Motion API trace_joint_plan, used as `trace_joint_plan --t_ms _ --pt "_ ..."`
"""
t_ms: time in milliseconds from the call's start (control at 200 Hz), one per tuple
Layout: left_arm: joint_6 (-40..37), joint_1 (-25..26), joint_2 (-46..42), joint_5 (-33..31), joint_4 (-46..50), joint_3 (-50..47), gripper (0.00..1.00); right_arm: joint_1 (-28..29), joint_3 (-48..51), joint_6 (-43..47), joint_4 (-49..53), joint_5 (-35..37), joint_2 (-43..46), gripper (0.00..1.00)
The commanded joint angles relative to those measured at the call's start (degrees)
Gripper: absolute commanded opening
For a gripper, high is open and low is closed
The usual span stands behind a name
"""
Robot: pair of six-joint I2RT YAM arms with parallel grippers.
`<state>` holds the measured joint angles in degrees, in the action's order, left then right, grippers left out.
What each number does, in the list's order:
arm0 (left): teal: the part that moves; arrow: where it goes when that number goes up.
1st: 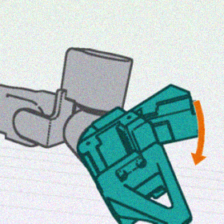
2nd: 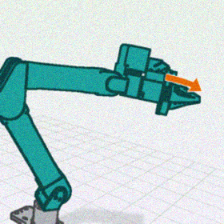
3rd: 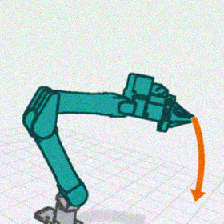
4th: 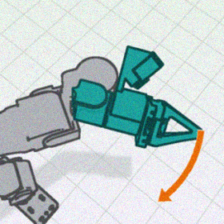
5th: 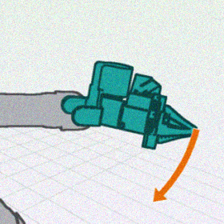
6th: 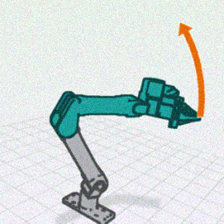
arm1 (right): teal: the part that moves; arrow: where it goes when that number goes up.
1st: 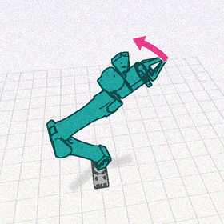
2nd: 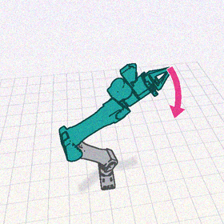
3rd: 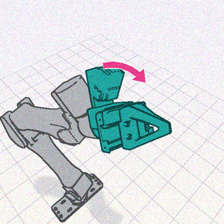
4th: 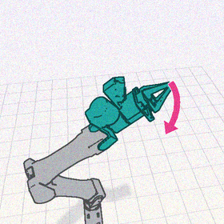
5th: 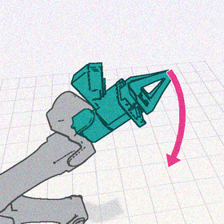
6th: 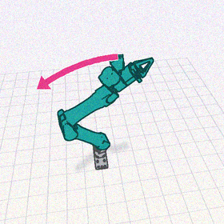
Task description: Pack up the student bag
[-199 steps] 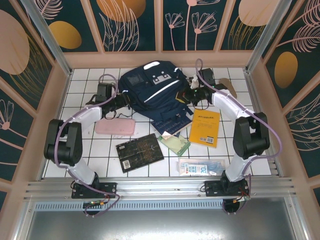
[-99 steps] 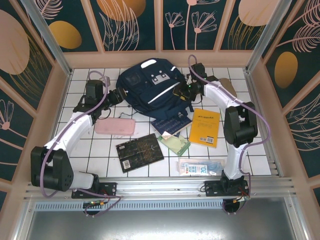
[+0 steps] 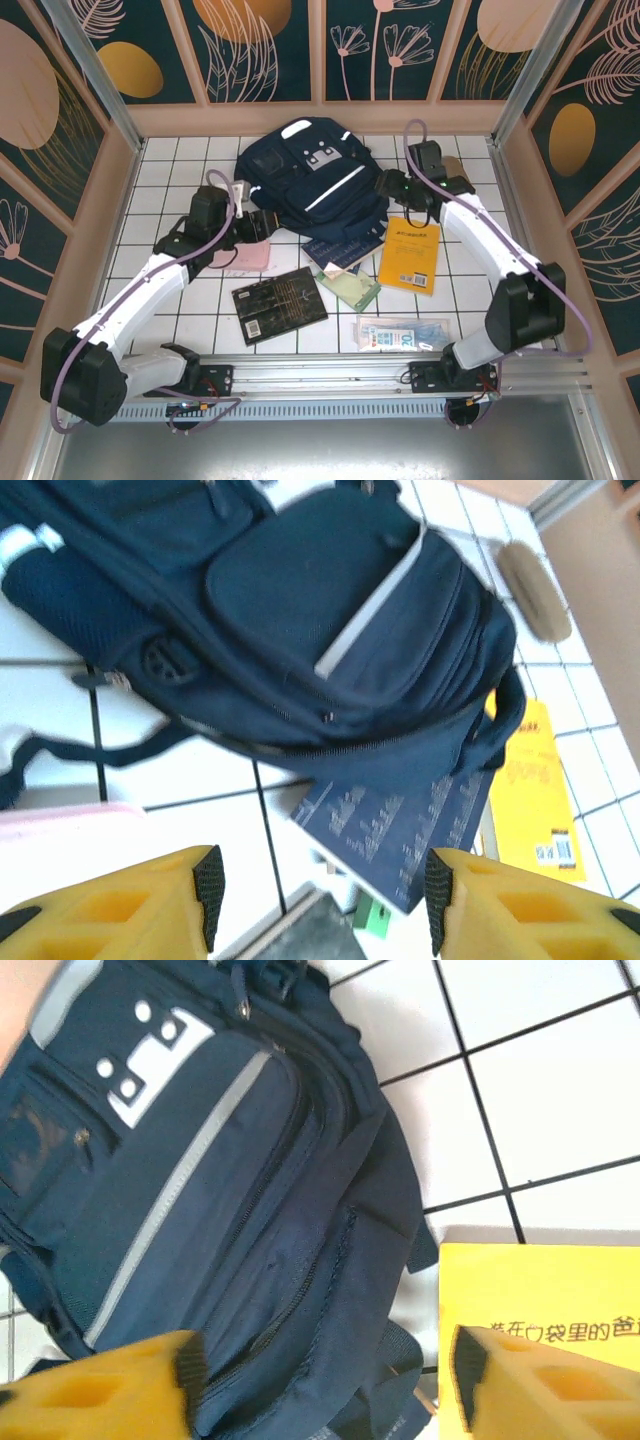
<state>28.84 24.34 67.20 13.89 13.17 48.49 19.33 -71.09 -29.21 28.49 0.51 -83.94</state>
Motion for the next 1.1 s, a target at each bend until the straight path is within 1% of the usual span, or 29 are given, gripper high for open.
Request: trace_joint_plan --t_ms 0,25,45,60,120,175,220,300,405,465,530,606,686,811,881,1096 --pt "-2.6 3.7 -1.1 -1.6 3.0 -0.7 0.57 -0.4 8.3 -2.1 0.1 -0.3 6.4 0.79" --pt "-2.5 4.3 -1.1 -1.4 2.9 -0.8 0.57 -0.7 11.0 -2.8 -1.5 -2.8 8.3 0.80" --pt "-2.4 4.6 -1.1 -1.3 2.8 -0.9 0.58 -0.8 13.0 -3.6 -2.4 -4.4 9.7 0.86" --pt "-2.4 5.0 -1.1 -1.1 2.6 -1.1 0.58 -0.8 14.4 -4.4 -3.0 -5.5 10.7 0.88" --pt "-2.4 5.7 -0.6 -0.8 1.8 -1.6 0.58 -0.8 19.1 -7.2 -5.5 -10.8 13.3 0.89" --pt "-2.3 5.8 0.9 -0.2 1.6 -1.2 0.58 -0.3 24.0 -11.8 -9.0 -15.4 15.8 0.86" --pt "-2.0 5.9 2.1 0.8 0.9 -1.1 0.58 0.4 29.1 -16.8 -14.2 -19.1 18.9 0.81" --pt "-1.3 5.9 3.8 1.3 -1.8 -0.8 0.59 1.9 36.2 -26.5 -22.8 -22.3 22.4 0.76" --pt "-1.6 5.9 7.6 1.3 -3.6 0.8 0.59 3.9 39.3 -35.4 -28.1 -21.4 21.3 0.72" --pt "-1.8 5.8 9.5 2.3 -4.7 1.5 0.59 5.3 41.8 -40.2 -34.1 -21.3 19.7 0.69" --pt "-2.1 5.9 11.0 2.6 -5.1 2.3 0.59 6.9 42.3 -43.2 -36.7 -19.2 17.3 0.65" --pt "-2.3 5.9 11.4 2.5 -5.4 2.3 0.60 7.3 41.6 -44.2 -36.6 -17.4 14.2 0.60" --pt "-2.6 5.9 11.5 2.1 -5.7 1.8 0.60 7.2 42.1 -45.4 -39.3 -17.3 11.3 0.56" --pt "-3.4 5.9 11.0 1.3 -5.4 1.1 0.60 7.2 41.5 -45.6 -40.3 -16.1 6.8 0.53" --pt "-3.3 5.9 10.7 1.3 -5.9 0.6 0.60 7.0 41.8 -45.5 -42.8 -15.7 4.3 0.52" --pt "-3.2 5.9 10.0 1.6 -6.5 -0.4 0.60 6.5 38.7 -43.7 -44.6 -14.9 -4.8 0.50"
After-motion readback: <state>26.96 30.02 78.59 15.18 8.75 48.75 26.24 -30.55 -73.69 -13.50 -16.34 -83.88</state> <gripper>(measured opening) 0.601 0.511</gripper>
